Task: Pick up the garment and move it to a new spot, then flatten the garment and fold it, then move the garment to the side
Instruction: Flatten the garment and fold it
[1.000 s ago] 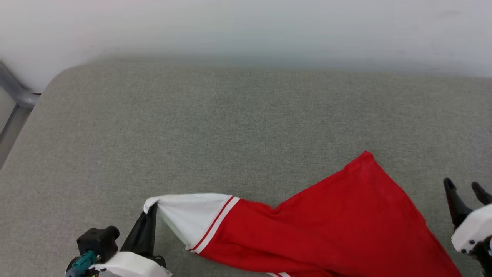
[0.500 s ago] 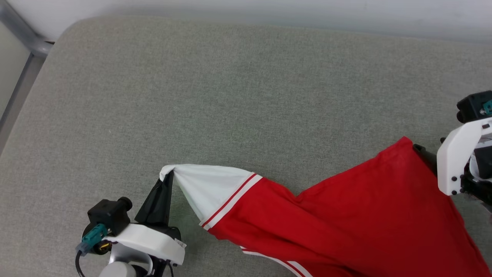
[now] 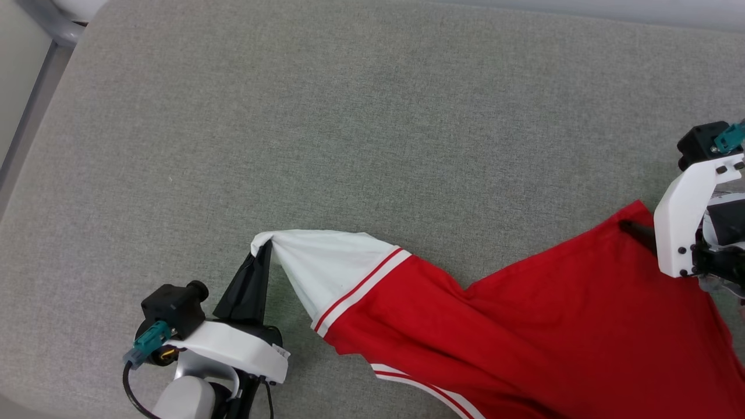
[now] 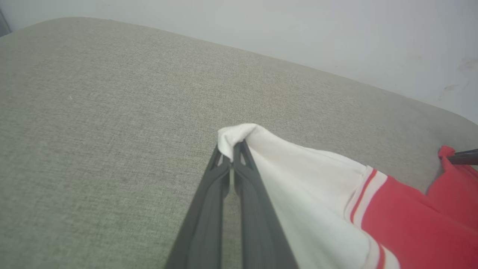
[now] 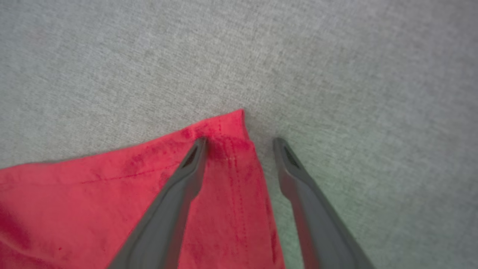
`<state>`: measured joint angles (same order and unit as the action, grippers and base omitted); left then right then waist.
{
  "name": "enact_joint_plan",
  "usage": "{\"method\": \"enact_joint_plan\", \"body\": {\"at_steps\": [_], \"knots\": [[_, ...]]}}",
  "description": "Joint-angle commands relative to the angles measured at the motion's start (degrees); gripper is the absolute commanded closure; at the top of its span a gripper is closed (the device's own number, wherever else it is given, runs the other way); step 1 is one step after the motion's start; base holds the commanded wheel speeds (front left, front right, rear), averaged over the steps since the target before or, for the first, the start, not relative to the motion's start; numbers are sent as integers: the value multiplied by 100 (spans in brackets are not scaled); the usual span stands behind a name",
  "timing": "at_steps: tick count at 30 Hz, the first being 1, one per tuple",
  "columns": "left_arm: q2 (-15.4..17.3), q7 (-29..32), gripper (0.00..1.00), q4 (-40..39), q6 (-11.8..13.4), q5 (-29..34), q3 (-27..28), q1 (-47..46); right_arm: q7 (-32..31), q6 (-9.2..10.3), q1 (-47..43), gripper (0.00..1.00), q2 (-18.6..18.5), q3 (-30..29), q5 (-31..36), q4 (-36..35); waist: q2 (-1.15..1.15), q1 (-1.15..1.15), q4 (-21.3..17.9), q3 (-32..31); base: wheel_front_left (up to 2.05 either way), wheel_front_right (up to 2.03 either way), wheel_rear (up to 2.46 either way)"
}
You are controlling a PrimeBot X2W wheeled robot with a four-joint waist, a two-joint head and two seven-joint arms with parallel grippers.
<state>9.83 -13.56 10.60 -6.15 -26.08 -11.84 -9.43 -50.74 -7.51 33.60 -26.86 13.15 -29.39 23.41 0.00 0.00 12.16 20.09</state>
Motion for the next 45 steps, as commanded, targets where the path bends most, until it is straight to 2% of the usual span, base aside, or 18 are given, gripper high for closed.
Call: {"method": "enact_joint_plan", "body": {"at_steps": [1,9,12,20,31,36,45], "knots": [[-18,-42,100,34,-20,-30,-3,-63,-126,4,-206,100,118,142,-17,249,0,0,-10,-22,0,0,0],[67,-68,100,140,-23,-54,9,-119,221,4,-8,100,183,84,-69,311,0,0,-89,-196,0,0,0],[153,-37,100,128,-28,-40,8,-157,661,7,141,100,144,-145,234,353,0,0,-158,-338,0,0,0],[475,249,100,58,21,9,72,-686,1531,4,298,100,582,-874,1057,505,0,0,-413,-790,0,0,0],[730,895,100,400,54,-38,207,-2421,2286,4,964,100,1076,-1555,2072,350,0,0,-803,-878,0,0,0],[767,888,100,847,26,-121,304,-3370,2593,4,1537,100,1143,-1699,2385,343,0,0,-903,-746,0,0,0],[1106,764,100,1873,-32,33,354,-5355,2953,6,2993,100,1203,-1890,2828,499,0,0,-1021,-250,0,0,0]]}}
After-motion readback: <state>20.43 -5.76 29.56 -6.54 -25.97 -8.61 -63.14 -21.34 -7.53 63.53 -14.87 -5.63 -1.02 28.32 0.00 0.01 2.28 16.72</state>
